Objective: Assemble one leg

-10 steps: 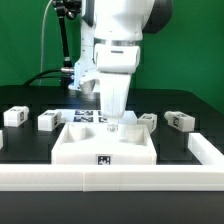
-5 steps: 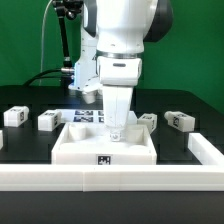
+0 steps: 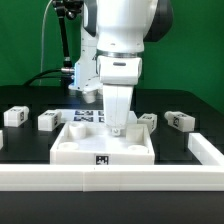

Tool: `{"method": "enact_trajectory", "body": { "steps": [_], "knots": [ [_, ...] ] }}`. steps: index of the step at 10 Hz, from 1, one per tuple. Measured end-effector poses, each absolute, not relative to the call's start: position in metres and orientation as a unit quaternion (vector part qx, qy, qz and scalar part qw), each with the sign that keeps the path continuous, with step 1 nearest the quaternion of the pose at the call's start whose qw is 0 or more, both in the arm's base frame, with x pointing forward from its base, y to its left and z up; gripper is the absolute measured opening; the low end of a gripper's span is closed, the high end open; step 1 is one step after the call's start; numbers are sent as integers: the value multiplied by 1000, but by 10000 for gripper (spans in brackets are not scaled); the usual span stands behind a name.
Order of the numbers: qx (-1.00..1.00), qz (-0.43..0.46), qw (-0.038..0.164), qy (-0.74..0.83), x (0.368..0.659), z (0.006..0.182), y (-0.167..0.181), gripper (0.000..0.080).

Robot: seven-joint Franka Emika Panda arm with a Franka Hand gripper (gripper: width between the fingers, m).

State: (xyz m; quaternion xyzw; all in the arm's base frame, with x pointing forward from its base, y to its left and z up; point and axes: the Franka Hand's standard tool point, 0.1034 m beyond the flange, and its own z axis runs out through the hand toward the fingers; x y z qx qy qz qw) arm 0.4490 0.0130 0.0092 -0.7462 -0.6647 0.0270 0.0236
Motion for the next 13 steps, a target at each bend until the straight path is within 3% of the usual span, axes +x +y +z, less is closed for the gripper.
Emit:
{"method": "enact_trajectory", "body": {
  "steps": [8, 13],
  "knots": [
    [-734, 22, 22, -678, 454, 9, 17, 64],
    [-714, 9, 19, -700, 473, 8, 62, 64]
  ]
}}
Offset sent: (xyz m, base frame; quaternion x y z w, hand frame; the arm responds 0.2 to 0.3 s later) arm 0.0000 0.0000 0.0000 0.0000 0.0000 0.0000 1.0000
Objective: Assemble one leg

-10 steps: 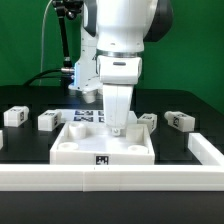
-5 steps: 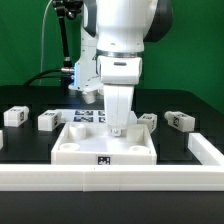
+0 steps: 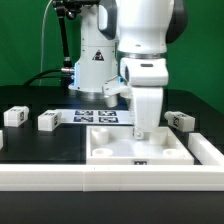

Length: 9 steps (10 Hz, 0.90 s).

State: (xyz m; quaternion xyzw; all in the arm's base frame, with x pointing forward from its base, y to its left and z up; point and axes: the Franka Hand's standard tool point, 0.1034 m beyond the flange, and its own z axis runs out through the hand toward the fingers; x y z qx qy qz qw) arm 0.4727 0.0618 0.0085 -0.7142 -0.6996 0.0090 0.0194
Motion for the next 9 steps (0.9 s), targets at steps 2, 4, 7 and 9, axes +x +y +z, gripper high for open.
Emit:
{"method": "enact_trajectory", "body": {
  "steps": [2, 4, 7, 9],
  "knots": [
    [-713, 6, 19, -701, 478, 8, 70, 64],
    [-713, 2, 17, -701, 486, 9, 82, 64],
    [-713, 3, 17, -701, 489, 9, 86, 64],
    [-713, 3, 17, -701, 489, 9, 86, 161]
  ]
}}
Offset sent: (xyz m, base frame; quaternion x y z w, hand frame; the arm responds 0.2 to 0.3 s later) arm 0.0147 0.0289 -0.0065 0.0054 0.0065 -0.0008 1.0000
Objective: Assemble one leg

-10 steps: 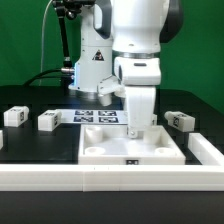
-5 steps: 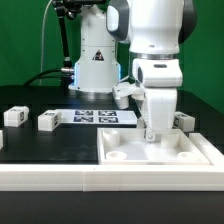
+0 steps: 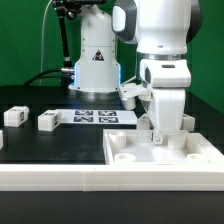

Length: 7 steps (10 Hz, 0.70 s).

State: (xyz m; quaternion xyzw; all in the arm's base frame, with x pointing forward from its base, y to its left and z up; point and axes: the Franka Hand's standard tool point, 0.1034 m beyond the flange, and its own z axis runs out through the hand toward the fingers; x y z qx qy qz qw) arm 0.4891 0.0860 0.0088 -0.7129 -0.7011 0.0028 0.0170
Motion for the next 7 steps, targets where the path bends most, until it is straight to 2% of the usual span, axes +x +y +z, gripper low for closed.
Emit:
{"method": "enact_trajectory", "body": {
  "steps": [2, 3, 4, 5, 7],
  "knots": [
    [-713, 3, 17, -701, 489, 9, 86, 532],
    [-713, 3, 17, -701, 489, 9, 86, 532],
    [-713, 3, 17, -701, 489, 9, 86, 612],
    [-713, 3, 17, -701, 489, 9, 86, 643],
    [-713, 3, 17, -701, 489, 9, 85, 648]
  ]
}}
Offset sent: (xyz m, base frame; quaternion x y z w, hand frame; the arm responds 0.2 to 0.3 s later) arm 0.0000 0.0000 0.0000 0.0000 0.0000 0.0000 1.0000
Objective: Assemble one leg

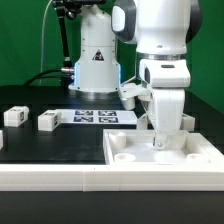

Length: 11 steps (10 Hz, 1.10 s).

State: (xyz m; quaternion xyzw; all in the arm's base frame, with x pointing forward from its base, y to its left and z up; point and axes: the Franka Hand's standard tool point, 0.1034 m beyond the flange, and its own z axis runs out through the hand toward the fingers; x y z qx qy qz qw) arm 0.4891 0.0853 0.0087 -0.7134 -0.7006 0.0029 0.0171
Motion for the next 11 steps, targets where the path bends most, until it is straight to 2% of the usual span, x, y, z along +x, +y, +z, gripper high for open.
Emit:
{"method": "enact_trajectory", "body": {
  "steps": [2, 4, 7, 9, 11],
  "knots": [
    [-717, 2, 16, -697, 490, 11, 86, 649],
    [-741, -6, 1, -672, 490, 40, 92, 649],
    [-769, -36, -14, -638, 482, 60, 106, 649],
    [-772, -29, -11, -635, 481, 56, 102, 649],
    [-821, -30, -7, -570, 480, 56, 103, 649]
  ]
}}
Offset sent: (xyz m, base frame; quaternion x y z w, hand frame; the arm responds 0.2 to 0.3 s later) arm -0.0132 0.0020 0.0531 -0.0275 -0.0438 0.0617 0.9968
